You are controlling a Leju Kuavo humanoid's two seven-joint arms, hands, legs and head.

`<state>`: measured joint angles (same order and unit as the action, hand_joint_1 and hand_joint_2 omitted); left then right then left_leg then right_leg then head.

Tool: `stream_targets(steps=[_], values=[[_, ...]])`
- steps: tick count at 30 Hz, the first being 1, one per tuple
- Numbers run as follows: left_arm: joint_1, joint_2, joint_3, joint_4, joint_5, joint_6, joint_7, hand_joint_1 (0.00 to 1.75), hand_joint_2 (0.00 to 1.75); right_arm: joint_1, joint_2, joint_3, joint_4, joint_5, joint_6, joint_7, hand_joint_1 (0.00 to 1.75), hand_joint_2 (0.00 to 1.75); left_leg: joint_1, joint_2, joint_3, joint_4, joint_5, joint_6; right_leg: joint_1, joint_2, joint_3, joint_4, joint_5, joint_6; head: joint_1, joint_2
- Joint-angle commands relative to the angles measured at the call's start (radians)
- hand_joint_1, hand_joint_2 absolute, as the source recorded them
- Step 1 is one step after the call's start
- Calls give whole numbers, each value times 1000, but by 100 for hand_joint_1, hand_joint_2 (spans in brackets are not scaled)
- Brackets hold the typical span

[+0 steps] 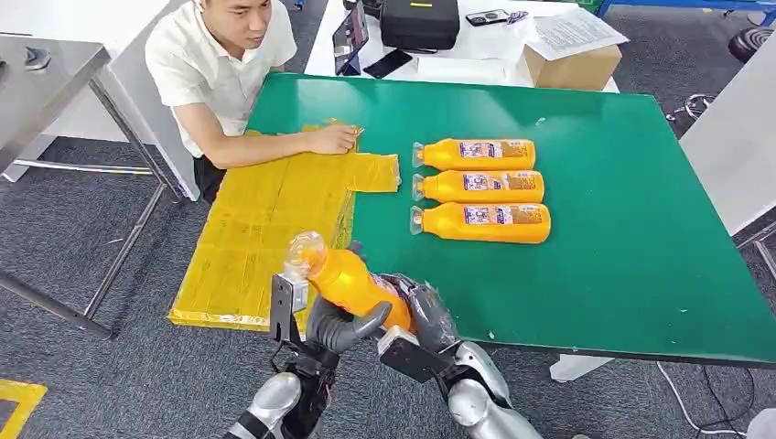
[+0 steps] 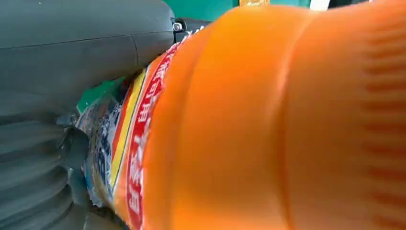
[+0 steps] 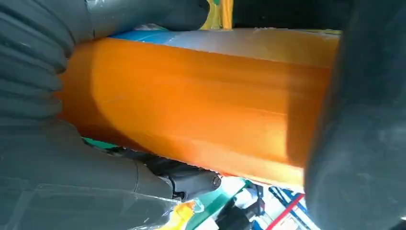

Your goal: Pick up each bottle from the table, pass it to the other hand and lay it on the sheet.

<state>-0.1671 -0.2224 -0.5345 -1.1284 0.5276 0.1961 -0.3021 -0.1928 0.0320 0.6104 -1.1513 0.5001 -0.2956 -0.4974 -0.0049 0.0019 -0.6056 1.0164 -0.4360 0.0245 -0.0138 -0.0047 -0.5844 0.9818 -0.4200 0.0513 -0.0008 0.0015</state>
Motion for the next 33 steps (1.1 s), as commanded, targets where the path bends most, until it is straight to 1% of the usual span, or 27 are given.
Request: stream_targets(steps=[1, 4, 5, 6, 7, 8, 9, 14, 20, 21, 33], values=[[-91, -15, -42, 167, 27, -25, 21, 0, 175, -37, -29, 111, -97, -17, 16, -9, 175, 175, 0, 0, 2, 0, -1, -2, 0, 0, 2, 0, -1, -2, 0, 0], [-86, -26, -20, 141, 62, -52, -9, 0, 175, -42, -26, 127, -101, -68, 68, -21, 175, 175, 0, 1, 1, 0, -1, -1, 0, 1, 1, 1, -1, -1, 0, 0], [-70, -27, -7, 90, 69, -60, -45, 134, 175, -37, -28, 131, -92, -76, 74, -21, 173, 175, 0, 2, 3, 0, -1, -2, 0, 2, 2, 1, -1, -2, 0, 0], [-49, -23, 2, 29, 72, -71, -76, 175, 175, -32, -29, 134, -83, -93, 91, -18, 141, 175, 1, 1, 2, 0, -1, -1, 1, 2, 2, 0, 0, -1, 0, 0], [-26, -15, 9, -40, 72, -76, -87, 175, 175, -27, -34, 137, -70, -99, 99, -15, 31, 175, 1, 1, 2, 0, -1, -1, 1, 1, 2, 0, -1, -2, 0, 0], [-10, -9, 12, -87, 68, -67, -76, 175, 175, -25, -36, 140, -56, -96, 97, -20, 31, 175, 1, 1, 3, 0, -2, -2, 1, 2, 3, 0, -2, -2, 0, 0], [-8, -8, 12, -94, 67, -65, -71, 175, 175, -24, -36, 138, -54, -97, 97, -22, 31, 175, 1, 1, 2, 0, -2, -2, 1, 2, 2, 0, -1, -2, 0, 0], [-5, -6, 12, -94, 68, -66, -72, 175, 175, -25, -37, 137, -54, -98, 97, -22, 31, 175, 1, 0, 3, 0, -2, -2, 1, 0, 3, 0, -2, -2, 0, 0], [-5, -6, 12, -94, 68, -66, -72, 175, 175, -25, -37, 137, -54, -98, 97, -22, 31, 175, 1, 0, 1, 0, 0, -1, 1, 0, 1, 0, 0, -1, 0, 0], [-5, -6, 12, -94, 68, -66, -72, 175, 175, -25, -37, 137, -54, -98, 97, -22, 31, 175, 1, 0, 3, 0, -1, -2, 1, 0, 3, 0, -1, -2, 0, 0], [-5, -6, 12, -94, 68, -66, -72, 175, 175, -25, -37, 137, -54, -98, 97, -22, 31, 175, 1, 0, 1, 0, -1, -1, 1, 0, 1, 0, -1, -1, 0, 0]])
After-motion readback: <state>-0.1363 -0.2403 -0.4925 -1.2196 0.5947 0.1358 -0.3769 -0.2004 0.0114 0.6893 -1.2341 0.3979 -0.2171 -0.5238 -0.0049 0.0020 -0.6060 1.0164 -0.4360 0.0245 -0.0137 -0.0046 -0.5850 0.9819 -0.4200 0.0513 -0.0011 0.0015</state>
